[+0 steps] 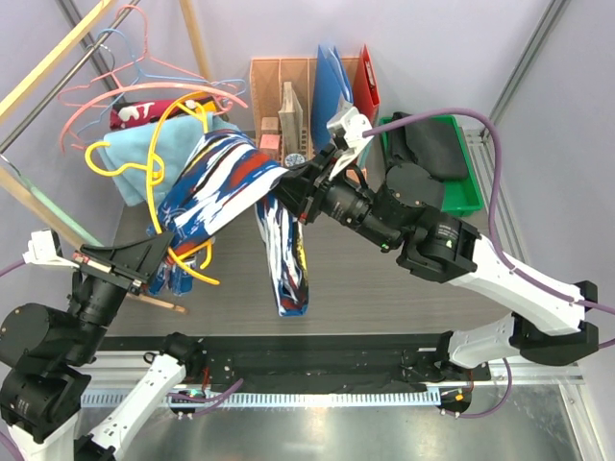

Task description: Remove the trousers from the hanger

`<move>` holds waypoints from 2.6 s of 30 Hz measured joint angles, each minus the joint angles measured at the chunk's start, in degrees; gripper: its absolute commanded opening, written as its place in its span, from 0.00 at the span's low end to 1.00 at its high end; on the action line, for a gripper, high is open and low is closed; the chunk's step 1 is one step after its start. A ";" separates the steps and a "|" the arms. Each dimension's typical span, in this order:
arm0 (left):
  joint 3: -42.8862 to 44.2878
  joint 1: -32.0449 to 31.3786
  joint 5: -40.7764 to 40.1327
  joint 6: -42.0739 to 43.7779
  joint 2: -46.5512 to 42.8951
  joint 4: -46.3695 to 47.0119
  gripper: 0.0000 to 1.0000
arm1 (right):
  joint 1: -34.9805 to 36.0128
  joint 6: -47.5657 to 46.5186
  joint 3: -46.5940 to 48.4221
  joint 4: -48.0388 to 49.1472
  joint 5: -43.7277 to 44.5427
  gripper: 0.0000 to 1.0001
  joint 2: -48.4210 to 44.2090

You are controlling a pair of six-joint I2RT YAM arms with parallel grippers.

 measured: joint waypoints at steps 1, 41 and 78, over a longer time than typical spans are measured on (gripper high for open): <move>0.09 -0.04 0.11 -0.07 0.07 -0.17 0.00 | 0.09 0.02 -0.26 -0.42 -0.13 0.01 -0.55; 5.64 0.20 2.75 21.31 9.73 -7.08 0.00 | -1.49 -2.38 31.98 8.85 -24.98 0.01 20.04; 9.38 0.46 0.63 36.46 12.28 -15.85 0.00 | -0.55 -17.20 -14.23 7.98 16.13 0.01 -27.56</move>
